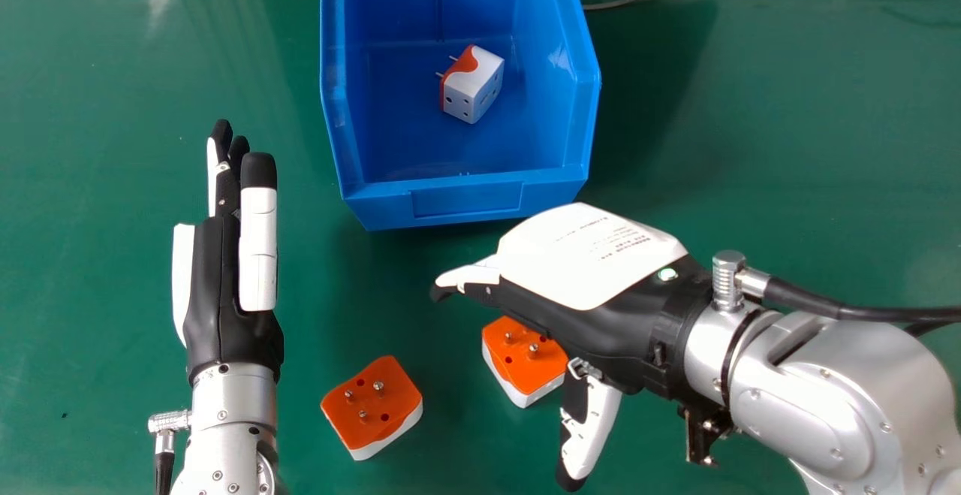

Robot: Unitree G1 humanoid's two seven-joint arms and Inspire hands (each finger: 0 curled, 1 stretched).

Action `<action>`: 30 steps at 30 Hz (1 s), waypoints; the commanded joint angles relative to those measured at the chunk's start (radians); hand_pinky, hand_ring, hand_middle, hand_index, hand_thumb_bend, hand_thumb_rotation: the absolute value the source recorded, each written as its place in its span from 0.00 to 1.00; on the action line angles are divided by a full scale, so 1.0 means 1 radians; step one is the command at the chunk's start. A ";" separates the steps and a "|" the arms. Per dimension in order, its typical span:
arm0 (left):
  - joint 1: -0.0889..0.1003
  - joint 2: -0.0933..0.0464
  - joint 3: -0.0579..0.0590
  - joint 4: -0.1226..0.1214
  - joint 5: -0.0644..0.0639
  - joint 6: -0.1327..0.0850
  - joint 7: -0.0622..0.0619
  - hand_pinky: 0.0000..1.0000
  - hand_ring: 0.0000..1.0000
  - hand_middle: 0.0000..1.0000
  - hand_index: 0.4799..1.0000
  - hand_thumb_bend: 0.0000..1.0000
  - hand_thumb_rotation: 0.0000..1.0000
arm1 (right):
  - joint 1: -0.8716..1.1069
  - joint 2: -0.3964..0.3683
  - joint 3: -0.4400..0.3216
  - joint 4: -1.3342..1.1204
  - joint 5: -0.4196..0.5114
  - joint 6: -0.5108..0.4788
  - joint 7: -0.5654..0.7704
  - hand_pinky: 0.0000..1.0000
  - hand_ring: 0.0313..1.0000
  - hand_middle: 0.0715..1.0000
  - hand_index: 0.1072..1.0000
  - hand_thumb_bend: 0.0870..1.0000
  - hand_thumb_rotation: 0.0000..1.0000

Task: Pick all objects and put in blue box

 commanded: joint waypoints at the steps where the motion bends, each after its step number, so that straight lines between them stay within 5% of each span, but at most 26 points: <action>1: -0.004 0.000 -0.001 -0.021 -0.005 -0.017 -0.004 1.00 1.00 1.00 1.00 0.91 1.00 | -0.020 0.003 -0.002 -0.001 -0.024 -0.009 -0.020 0.72 0.82 0.86 0.85 0.95 0.08; 9: -0.003 0.005 -0.003 -0.022 0.004 -0.011 -0.005 1.00 1.00 1.00 1.00 0.90 1.00 | -0.022 0.006 0.001 0.033 -0.041 -0.016 -0.040 0.74 0.86 0.89 0.85 0.94 0.09; 14: -0.001 0.001 -0.005 -0.024 0.014 -0.021 0.006 1.00 1.00 1.00 1.00 0.90 1.00 | -0.022 0.008 0.005 0.050 -0.047 -0.019 -0.045 0.74 0.88 0.91 0.85 0.94 0.10; 18: 0.001 0.004 -0.004 -0.032 0.009 -0.003 -0.002 1.00 1.00 1.00 1.00 0.90 1.00 | -0.021 0.011 0.008 0.055 -0.048 -0.019 -0.051 0.74 0.88 0.91 0.84 0.94 0.10; 23: -0.004 0.002 -0.001 -0.023 0.010 -0.016 0.001 1.00 1.00 1.00 1.00 0.91 1.00 | -0.026 0.012 0.020 0.063 -0.065 -0.022 -0.050 0.75 0.88 0.91 0.84 0.93 0.11; 30: -0.002 0.008 -0.002 -0.023 0.029 -0.019 0.007 1.00 1.00 1.00 1.00 0.91 1.00 | -0.032 0.015 0.047 0.091 -0.086 -0.040 -0.053 0.75 0.89 0.92 0.84 0.92 0.12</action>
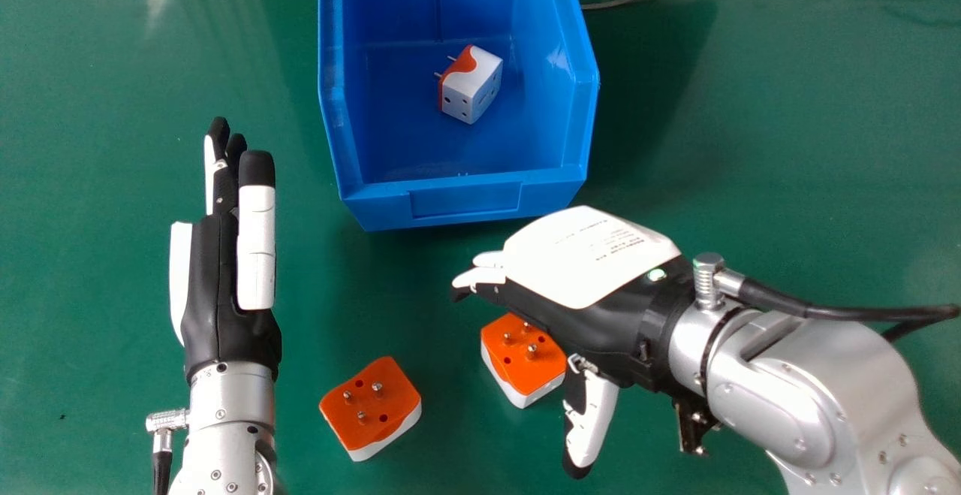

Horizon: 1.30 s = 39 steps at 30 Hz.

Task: Pick all objects and put in blue box

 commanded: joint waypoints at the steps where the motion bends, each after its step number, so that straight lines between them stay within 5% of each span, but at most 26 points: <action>1: -0.003 0.006 -0.002 -0.014 0.009 -0.021 0.004 1.00 1.00 1.00 1.00 0.91 1.00 | -0.020 0.007 0.007 -0.002 -0.015 -0.013 -0.010 0.75 0.89 0.92 0.84 0.92 0.12; 4: -0.004 0.003 -0.001 -0.011 0.005 -0.026 0.003 1.00 1.00 1.00 1.00 0.91 1.00 | -0.022 0.012 0.020 0.015 -0.025 -0.010 -0.008 0.75 0.89 0.92 0.85 0.91 0.13; 8: 0.000 0.007 -0.002 -0.022 0.002 -0.006 -0.004 1.00 1.00 1.00 1.00 0.91 1.00 | -0.020 0.017 0.027 0.031 -0.031 -0.014 -0.019 0.75 0.89 0.92 0.85 0.90 0.14; 17: -0.002 -0.003 0.001 -0.021 -0.027 -0.010 -0.012 1.00 1.00 1.00 1.00 0.91 1.00 | -0.016 0.013 0.046 0.096 -0.029 -0.056 -0.080 0.75 0.89 0.91 0.85 0.87 0.14; 22: 0.000 0.003 -0.003 -0.023 -0.013 -0.004 -0.005 1.00 1.00 1.00 1.00 0.91 1.00 | -0.015 0.010 0.054 0.140 -0.035 -0.075 -0.115 0.74 0.87 0.90 0.84 0.85 0.14; 28: -0.001 0.000 -0.002 -0.020 -0.026 -0.015 -0.013 1.00 1.00 1.00 1.00 0.91 1.00 | -0.022 0.012 0.055 0.168 -0.032 -0.073 -0.128 0.73 0.87 0.90 0.84 0.83 0.14; 31: 0.000 0.002 -0.002 -0.018 -0.017 -0.016 -0.008 1.00 1.00 1.00 1.00 0.91 1.00 | -0.024 0.015 0.056 0.175 -0.031 -0.073 -0.132 0.73 0.87 0.90 0.84 0.82 0.14; 39: -0.003 0.004 -0.001 -0.016 -0.020 -0.013 -0.010 1.00 1.00 1.00 1.00 0.91 1.00 | -0.017 0.012 0.061 0.192 -0.043 -0.092 -0.190 0.73 0.86 0.89 0.82 0.71 0.10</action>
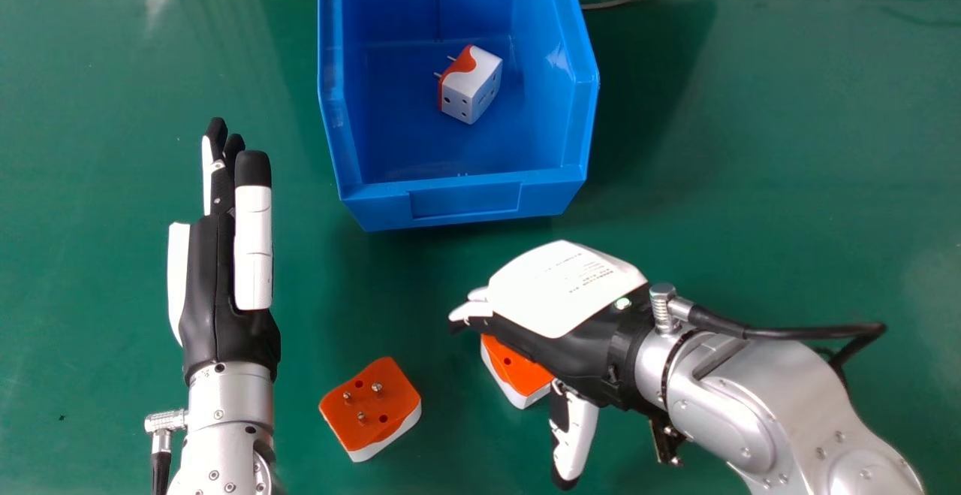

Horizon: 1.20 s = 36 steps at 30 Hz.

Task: Pick all objects and put in blue box

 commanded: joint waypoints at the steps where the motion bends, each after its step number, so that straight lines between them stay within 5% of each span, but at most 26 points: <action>1: -0.004 0.005 -0.001 -0.015 -0.001 -0.016 -0.006 1.00 1.00 1.00 1.00 0.91 1.00 | -0.012 0.000 0.002 -0.003 -0.010 -0.014 -0.029 0.73 0.86 0.89 0.82 0.71 0.10; 8: -0.001 0.009 -0.002 -0.018 0.007 -0.007 -0.003 1.00 1.00 1.00 1.00 0.91 1.00 | -0.011 -0.007 0.004 0.019 -0.016 -0.033 -0.074 0.72 0.86 0.88 0.81 0.66 0.06; 12: 0.001 0.007 -0.002 -0.022 -0.004 -0.007 -0.009 1.00 1.00 1.00 1.00 0.91 1.00 | -0.014 -0.008 0.006 0.032 -0.015 -0.040 -0.089 0.71 0.85 0.87 0.79 0.64 0.04; 18: 0.000 0.006 0.000 -0.018 -0.006 -0.012 -0.013 1.00 1.00 1.00 1.00 0.91 1.00 | -0.019 -0.013 0.007 0.044 -0.012 -0.060 -0.116 0.71 0.84 0.86 0.77 0.64 0.03; 20: -0.001 0.010 0.000 -0.018 0.002 -0.007 -0.011 1.00 1.00 1.00 1.00 0.91 1.00 | -0.016 -0.012 0.005 0.047 -0.012 -0.065 -0.134 0.70 0.83 0.86 0.76 0.63 0.02; 25: -0.003 0.008 0.005 -0.016 -0.009 -0.008 -0.017 1.00 1.00 1.00 1.00 0.91 1.00 | -0.015 -0.007 0.003 0.051 -0.017 -0.060 -0.148 0.70 0.82 0.85 0.74 0.63 0.02; 28: -0.003 0.008 0.005 -0.019 0.000 -0.007 -0.012 1.00 1.00 1.00 1.00 0.91 1.00 | -0.014 -0.008 0.005 0.059 -0.032 -0.061 -0.171 0.70 0.81 0.84 0.68 0.60 0.04; 36: -0.004 0.009 0.005 -0.012 -0.001 -0.020 -0.016 1.00 1.00 1.00 1.00 0.91 1.00 | -0.010 -0.013 0.002 0.084 -0.025 -0.101 -0.280 0.65 0.74 0.78 0.59 0.55 0.07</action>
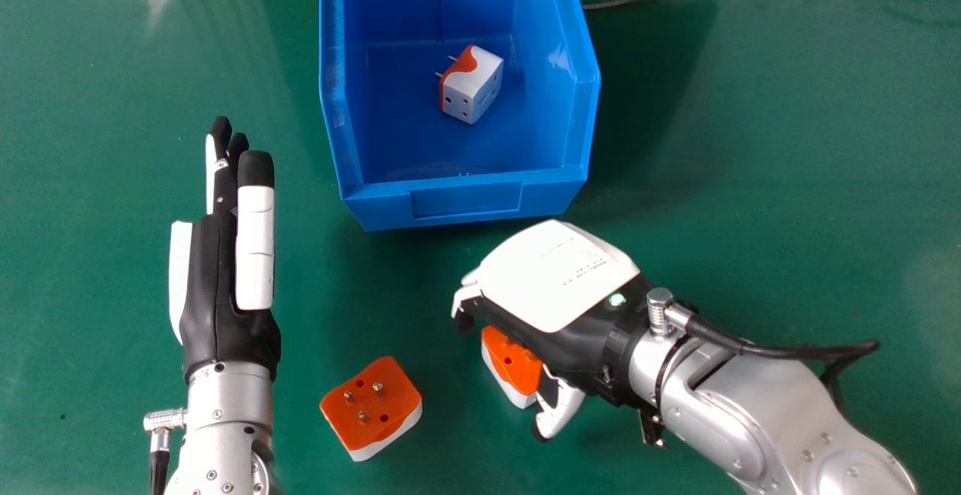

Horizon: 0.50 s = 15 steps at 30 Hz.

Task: Pick all objects and put in blue box

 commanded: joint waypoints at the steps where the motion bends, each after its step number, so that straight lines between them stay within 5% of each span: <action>1: -0.005 0.001 0.002 -0.012 -0.003 -0.020 0.002 1.00 1.00 1.00 1.00 0.91 1.00 | -0.009 0.000 -0.008 0.003 0.006 -0.023 -0.054 0.65 0.74 0.78 0.59 0.55 0.07; 3: -0.006 -0.004 0.003 -0.011 -0.001 -0.021 0.009 1.00 1.00 1.00 1.00 0.91 1.00 | -0.005 0.006 -0.014 0.008 0.015 -0.029 -0.086 0.60 0.69 0.72 0.55 0.54 0.05; 11: -0.005 0.006 0.000 -0.012 0.005 -0.015 0.008 1.00 1.00 1.00 1.00 0.90 1.00 | 0.009 0.018 -0.025 0.036 0.035 -0.068 -0.237 0.55 0.63 0.67 0.53 0.52 0.04; 15: -0.006 0.001 0.003 -0.015 -0.013 -0.010 0.000 1.00 1.00 1.00 1.00 0.90 1.00 | 0.021 0.021 -0.031 0.040 0.054 -0.084 -0.289 0.51 0.58 0.63 0.52 0.51 0.03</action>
